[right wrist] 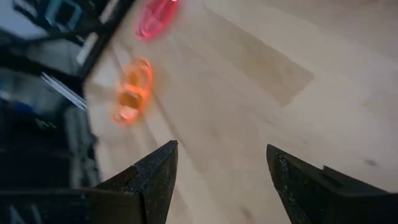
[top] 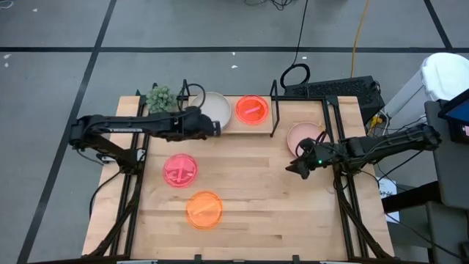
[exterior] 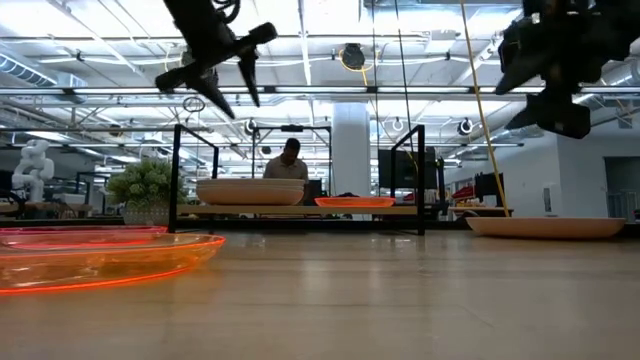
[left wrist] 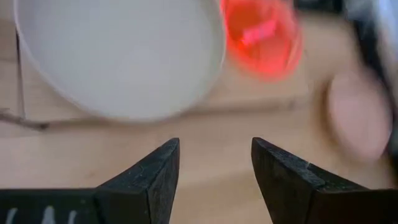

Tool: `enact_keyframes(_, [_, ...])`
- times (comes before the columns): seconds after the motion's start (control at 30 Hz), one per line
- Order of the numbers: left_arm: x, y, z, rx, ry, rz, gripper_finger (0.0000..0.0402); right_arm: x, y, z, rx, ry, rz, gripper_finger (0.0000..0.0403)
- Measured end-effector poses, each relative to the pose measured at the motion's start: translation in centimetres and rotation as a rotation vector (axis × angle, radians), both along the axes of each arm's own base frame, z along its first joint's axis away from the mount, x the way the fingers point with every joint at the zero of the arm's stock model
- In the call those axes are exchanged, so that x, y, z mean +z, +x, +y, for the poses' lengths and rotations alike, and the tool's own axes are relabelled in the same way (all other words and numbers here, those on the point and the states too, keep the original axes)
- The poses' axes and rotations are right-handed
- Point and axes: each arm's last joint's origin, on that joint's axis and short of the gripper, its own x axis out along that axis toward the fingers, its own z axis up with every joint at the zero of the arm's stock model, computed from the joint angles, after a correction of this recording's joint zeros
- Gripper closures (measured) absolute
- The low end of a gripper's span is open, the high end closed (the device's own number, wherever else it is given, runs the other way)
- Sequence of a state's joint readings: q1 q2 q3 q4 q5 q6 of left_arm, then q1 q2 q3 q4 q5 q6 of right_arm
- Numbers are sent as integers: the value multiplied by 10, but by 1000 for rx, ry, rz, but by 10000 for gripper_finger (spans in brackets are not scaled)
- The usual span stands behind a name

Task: Place and stack plates onto a shelf
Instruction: Stack the orange transparent plate on the pink transparent plate on the shelf

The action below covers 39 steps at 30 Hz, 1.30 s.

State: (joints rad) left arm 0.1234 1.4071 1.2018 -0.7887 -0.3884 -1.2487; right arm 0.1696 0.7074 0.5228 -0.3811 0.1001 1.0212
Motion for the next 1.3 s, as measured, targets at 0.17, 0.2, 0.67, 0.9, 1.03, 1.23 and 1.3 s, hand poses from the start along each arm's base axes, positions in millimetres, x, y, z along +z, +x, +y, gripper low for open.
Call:
enact_keyframes(0.17, [5, -1, -8, -342, -93, 11, 197, 0, 14, 2, -74, 111, -45, 177])
enact_keyframes(0.2, [6, 0, -11, -420, -117, -7, 197, 0, 17, 3, -87, 132, -52, 177])
enact_keyframes(0.67, [2, -12, -74, -1008, -244, 103, 197, -1, 61, 17, -195, 422, -206, 177])
enact_keyframes(0.9, [-2, -21, -100, -1027, -212, 205, 197, 7, 86, 32, -186, 450, -158, 177])
enact_keyframes(1.03, [-2, -26, -117, -1074, -179, 232, 197, 12, 110, 39, -194, 459, -131, 177])
enact_keyframes(1.23, [-3, -36, -137, -1123, -124, 274, 197, 13, 150, 49, -204, 451, -85, 177])
enact_keyframes(1.3, [-2, -39, -144, -1139, -121, 275, 197, 12, 161, 54, -188, 453, -67, 177])
